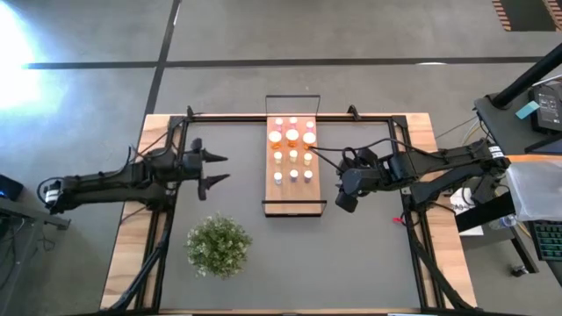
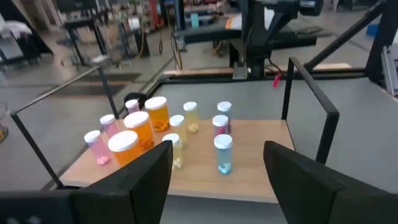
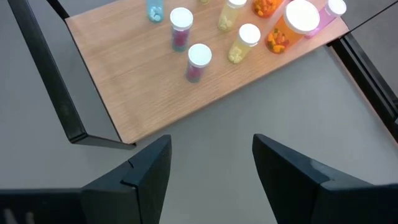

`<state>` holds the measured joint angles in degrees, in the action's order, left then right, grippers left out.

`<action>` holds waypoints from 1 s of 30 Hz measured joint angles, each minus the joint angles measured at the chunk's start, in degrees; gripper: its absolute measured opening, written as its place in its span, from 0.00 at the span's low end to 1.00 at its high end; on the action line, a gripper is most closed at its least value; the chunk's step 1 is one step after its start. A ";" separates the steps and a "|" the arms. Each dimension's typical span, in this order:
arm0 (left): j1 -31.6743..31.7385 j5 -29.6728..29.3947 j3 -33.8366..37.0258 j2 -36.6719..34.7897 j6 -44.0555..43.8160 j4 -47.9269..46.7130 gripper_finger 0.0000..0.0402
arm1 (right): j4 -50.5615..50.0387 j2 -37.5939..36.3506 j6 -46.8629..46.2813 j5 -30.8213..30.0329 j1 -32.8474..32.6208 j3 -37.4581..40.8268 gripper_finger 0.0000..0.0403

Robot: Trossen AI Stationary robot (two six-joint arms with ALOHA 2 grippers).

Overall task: Pick and place medicine bottles onto shelf by color
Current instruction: Return to Home Position

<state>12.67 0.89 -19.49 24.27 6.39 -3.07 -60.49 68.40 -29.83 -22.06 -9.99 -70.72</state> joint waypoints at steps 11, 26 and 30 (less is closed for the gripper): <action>0.00 -0.04 15.84 -8.35 -0.04 16.63 0.59 | -0.01 0.01 -0.01 0.02 0.00 0.00 0.54; 0.00 -0.11 19.05 -8.37 -0.06 21.64 0.59 | -0.01 0.02 -0.02 0.01 0.02 0.00 0.54; 0.00 -0.11 19.05 -6.91 -0.02 21.66 0.59 | 0.00 0.02 -0.02 0.00 0.00 0.00 0.54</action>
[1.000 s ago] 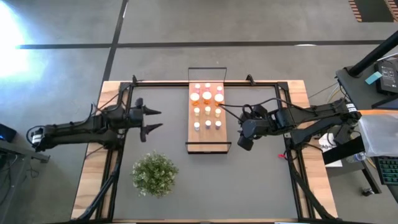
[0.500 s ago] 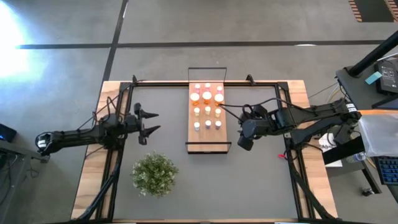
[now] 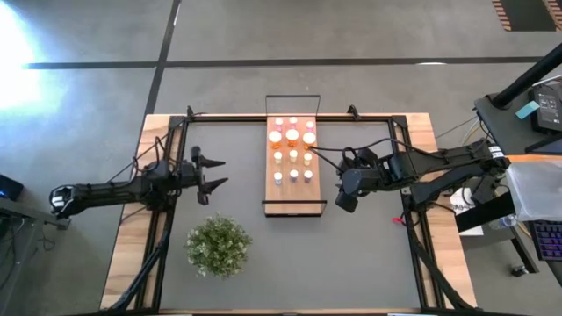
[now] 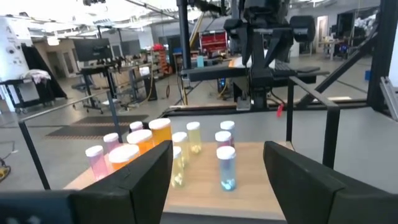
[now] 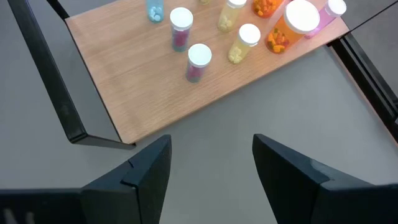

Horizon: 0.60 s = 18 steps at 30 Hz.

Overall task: Pick and place medicine bottles onto shelf by color
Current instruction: Return to Home Position

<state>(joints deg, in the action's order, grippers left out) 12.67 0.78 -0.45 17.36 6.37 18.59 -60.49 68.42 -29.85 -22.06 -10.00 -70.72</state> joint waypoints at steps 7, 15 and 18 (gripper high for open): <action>0.00 0.00 0.07 2.34 0.38 0.37 0.59 | 0.00 0.00 0.02 0.02 0.00 0.00 0.54; 0.00 0.00 0.11 3.83 1.51 0.43 0.59 | 0.00 0.00 0.01 0.01 0.02 0.00 0.54; 0.02 0.02 0.11 4.46 1.51 0.44 0.59 | -0.01 0.00 0.02 0.01 0.02 0.00 0.54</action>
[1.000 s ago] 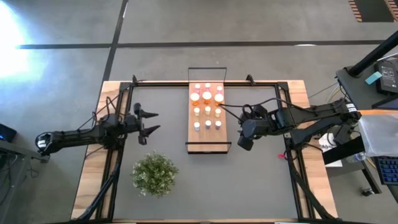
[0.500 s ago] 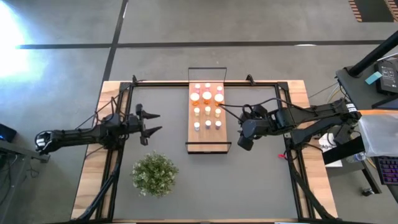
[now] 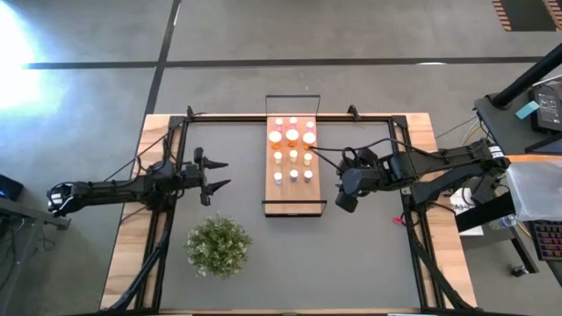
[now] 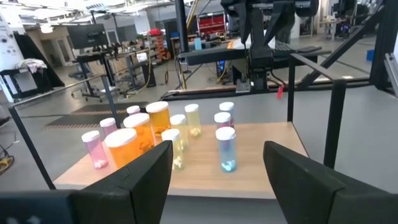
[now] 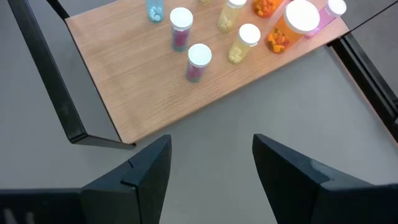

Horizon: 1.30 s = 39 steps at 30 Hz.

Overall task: Pick and place medicine bottles onto shelf by color
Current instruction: Return to Home Position

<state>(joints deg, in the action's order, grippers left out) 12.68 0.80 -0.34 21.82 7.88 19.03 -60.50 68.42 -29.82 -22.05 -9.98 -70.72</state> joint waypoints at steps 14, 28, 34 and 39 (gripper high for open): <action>-0.02 0.00 0.07 3.18 0.02 0.00 0.59 | 0.00 0.00 -0.02 -0.01 0.00 0.00 0.54; 0.00 0.02 0.09 7.61 0.02 0.00 0.59 | -0.03 -1.96 -0.09 0.58 -0.02 0.02 0.54; 0.00 0.02 0.09 9.78 0.02 0.07 0.59 | -0.06 -5.97 -0.07 0.58 -0.02 0.02 0.54; 0.00 0.02 0.09 11.85 0.02 0.03 0.59 | -0.06 -7.58 -0.07 0.60 -0.02 0.02 0.54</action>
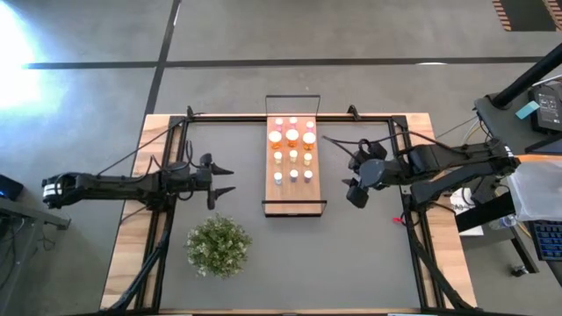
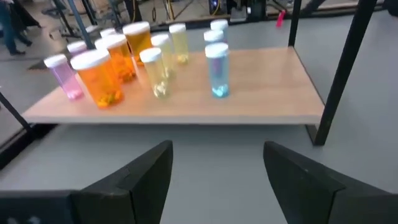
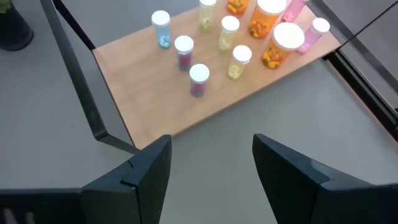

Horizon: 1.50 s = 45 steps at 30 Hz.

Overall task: Pick and place medicine bottles onto shelf by color
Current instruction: Return to Home Position

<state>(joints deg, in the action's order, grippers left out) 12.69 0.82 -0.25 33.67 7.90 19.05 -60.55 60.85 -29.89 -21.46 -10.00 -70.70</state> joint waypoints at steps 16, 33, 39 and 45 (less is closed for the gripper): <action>0.09 -0.02 0.02 -1.47 -7.31 18.57 0.59 | 2.06 -9.53 0.04 0.01 0.00 8.84 0.54; 0.09 2.16 0.02 -8.44 -7.56 21.04 0.59 | 5.55 -25.86 0.04 0.03 0.00 26.25 0.54; 0.09 2.20 0.02 -10.12 -7.58 21.03 0.59 | 5.58 -30.78 0.04 0.03 0.00 26.36 0.54; 0.09 2.79 0.02 -11.58 -7.54 18.83 0.59 | 5.57 -34.26 0.04 0.03 0.00 26.36 0.54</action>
<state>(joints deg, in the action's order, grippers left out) 12.78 3.61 -0.23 22.09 0.36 37.88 -54.98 26.59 -29.85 -21.43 -10.00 -44.34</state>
